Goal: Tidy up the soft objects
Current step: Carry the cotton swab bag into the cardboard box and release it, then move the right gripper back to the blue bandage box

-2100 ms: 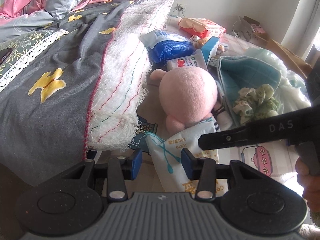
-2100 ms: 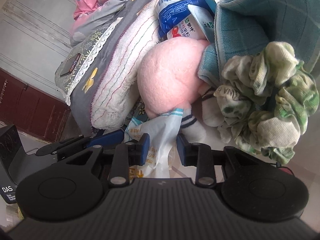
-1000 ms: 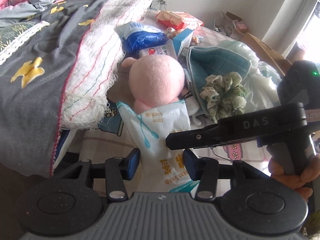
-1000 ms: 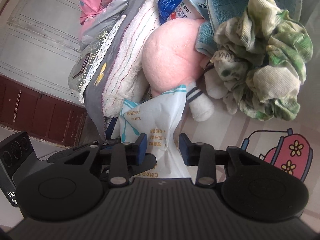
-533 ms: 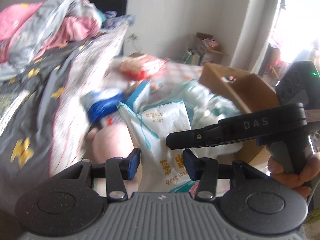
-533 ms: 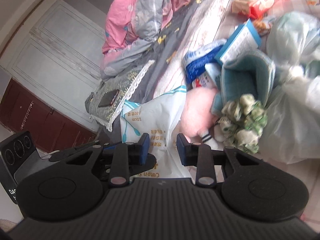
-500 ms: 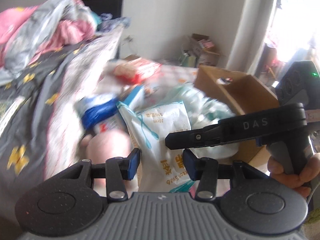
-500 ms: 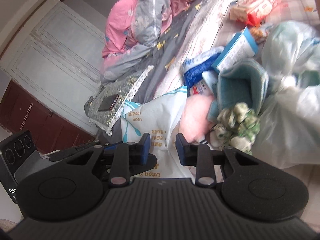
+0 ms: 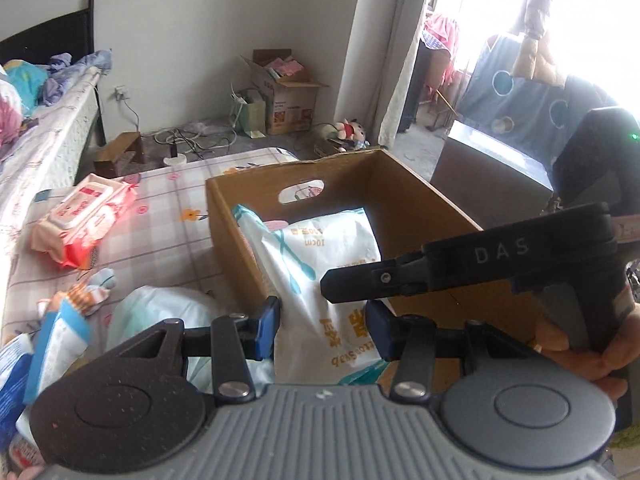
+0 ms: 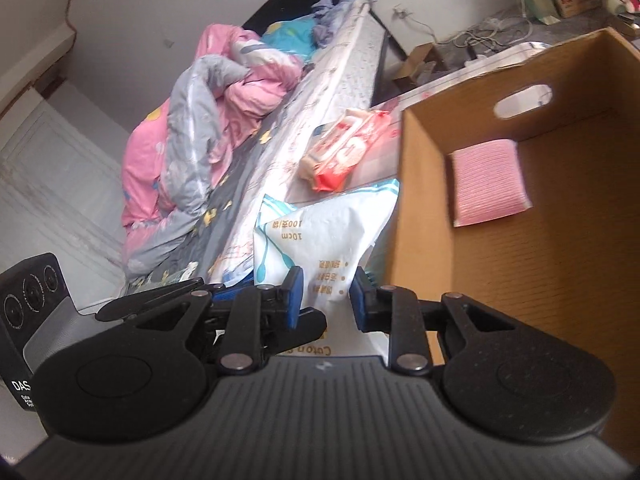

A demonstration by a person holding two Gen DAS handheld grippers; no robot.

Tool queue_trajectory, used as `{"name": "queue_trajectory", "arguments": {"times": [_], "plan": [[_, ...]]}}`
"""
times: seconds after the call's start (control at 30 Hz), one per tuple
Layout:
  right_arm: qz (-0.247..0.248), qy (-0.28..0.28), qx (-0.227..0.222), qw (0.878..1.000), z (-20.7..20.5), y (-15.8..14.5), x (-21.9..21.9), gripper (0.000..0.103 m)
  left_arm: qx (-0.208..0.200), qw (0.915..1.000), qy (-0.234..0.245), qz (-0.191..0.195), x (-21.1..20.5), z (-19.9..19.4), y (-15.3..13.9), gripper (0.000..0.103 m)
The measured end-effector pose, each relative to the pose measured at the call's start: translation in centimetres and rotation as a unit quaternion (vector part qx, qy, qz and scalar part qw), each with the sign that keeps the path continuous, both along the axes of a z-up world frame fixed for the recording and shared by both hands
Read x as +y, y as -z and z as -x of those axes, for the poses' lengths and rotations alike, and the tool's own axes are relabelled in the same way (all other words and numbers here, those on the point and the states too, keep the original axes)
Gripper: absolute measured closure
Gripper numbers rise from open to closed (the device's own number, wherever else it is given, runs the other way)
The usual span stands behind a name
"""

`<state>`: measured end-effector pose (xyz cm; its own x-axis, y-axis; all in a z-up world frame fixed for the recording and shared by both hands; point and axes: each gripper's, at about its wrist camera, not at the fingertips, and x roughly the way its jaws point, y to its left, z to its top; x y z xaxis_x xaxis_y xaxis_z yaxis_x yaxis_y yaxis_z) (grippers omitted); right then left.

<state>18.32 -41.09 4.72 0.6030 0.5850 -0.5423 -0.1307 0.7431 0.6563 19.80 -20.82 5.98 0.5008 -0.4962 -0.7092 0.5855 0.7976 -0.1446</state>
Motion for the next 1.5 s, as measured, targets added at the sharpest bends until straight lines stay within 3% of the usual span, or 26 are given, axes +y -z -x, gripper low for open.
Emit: {"name": "queue_trajectory", "arguments": {"times": [0.27,0.33,0.4,0.5,0.63,0.77,0.97,1.13,1.27,1.5], "plan": [[0.016,0.051,0.061,0.997,-9.3,3.2,-9.0,0.080,0.045,0.9988,0.018,-0.009,-8.0,-9.4,2.6,0.055],[0.034,0.060,0.064,0.996,-11.5,3.7,-10.4,0.080,0.050,0.9984,0.019,-0.016,-9.5,-11.6,3.6,0.048],[0.053,0.072,0.070,0.994,-13.7,4.8,-11.6,0.080,0.049,0.9982,0.009,-0.033,-10.5,-12.9,4.7,0.039],[0.086,0.089,0.083,0.989,-16.7,7.4,-12.9,0.080,0.054,0.9967,-0.007,-0.061,-11.5,-14.7,6.2,0.038],[0.108,0.099,0.105,0.984,-18.8,10.6,-12.7,0.081,0.066,0.9965,-0.014,-0.050,-10.5,-15.5,6.7,0.038],[0.115,0.110,0.102,0.982,-18.3,11.2,-12.4,0.081,0.054,0.9968,-0.019,-0.055,-9.3,-15.4,6.1,0.038],[0.119,0.097,0.081,0.985,-15.0,8.6,-11.5,0.079,0.018,0.9983,-0.023,-0.051,-6.8,-13.5,3.2,0.038],[0.112,0.083,0.140,0.980,-12.2,9.5,-11.1,0.079,-0.008,0.9984,-0.035,-0.044,-3.4,-11.1,0.4,0.034],[0.113,0.080,0.182,0.974,-12.0,11.8,-9.9,0.079,-0.020,0.9976,-0.055,-0.037,-0.1,-8.7,-0.7,0.030],[0.098,0.097,0.179,0.974,-13.7,13.2,-8.5,0.079,-0.023,0.9947,-0.094,-0.035,5.8,-4.3,-0.6,0.024]]}}
